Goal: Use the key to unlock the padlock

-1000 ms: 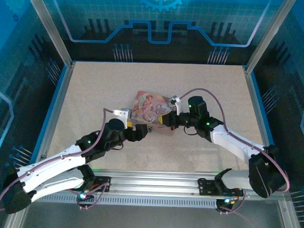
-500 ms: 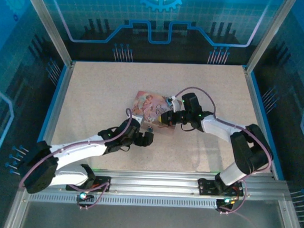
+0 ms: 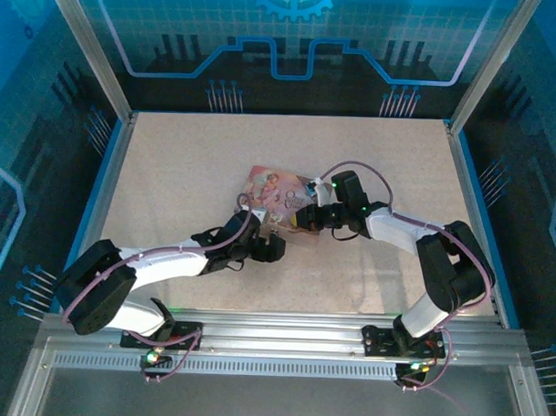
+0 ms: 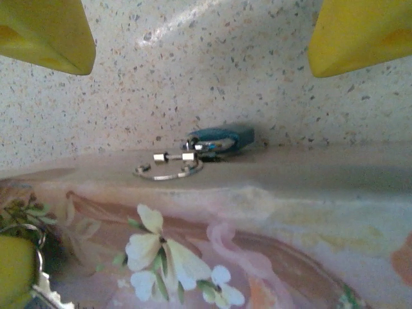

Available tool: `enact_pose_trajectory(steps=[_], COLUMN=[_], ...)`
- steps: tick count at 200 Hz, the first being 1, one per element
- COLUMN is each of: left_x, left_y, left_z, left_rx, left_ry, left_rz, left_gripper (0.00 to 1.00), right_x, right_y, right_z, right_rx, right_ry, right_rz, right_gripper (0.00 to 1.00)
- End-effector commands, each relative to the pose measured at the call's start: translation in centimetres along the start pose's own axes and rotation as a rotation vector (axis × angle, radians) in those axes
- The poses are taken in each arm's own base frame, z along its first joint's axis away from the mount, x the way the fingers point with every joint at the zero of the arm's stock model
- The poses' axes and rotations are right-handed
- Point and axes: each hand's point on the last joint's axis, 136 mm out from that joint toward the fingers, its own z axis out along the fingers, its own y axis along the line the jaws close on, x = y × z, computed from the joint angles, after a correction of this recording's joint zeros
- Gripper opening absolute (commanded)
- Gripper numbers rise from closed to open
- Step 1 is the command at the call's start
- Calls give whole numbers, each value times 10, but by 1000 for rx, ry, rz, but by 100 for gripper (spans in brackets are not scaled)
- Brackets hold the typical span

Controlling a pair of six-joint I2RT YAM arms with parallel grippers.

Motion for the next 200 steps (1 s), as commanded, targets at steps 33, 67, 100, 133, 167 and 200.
enact_pose_trajectory(steps=[33, 67, 100, 133, 167, 200], left_x=[-8, -8, -8, -6, -8, -10], left_y=[2, 2, -2, -3, -7, -12], left_z=[17, 28, 37, 44, 46, 46], left_rx=[21, 26, 52, 59, 78, 99], left_ry=[-41, -55, -54, -46, -51, -55], left_rz=[31, 54, 56, 56, 56, 58], left_gripper=[79, 76, 74, 70, 65, 57], right_x=[24, 24, 27, 28, 27, 28], right_y=[-25, -26, -28, -28, -27, -26], right_z=[2, 0, -2, -3, -2, -1], right_rx=[77, 90, 109, 115, 113, 111], right_ry=[63, 60, 63, 63, 63, 64], right_rz=[90, 90, 87, 86, 83, 82], right_gripper=[0, 0, 0, 0, 0, 0])
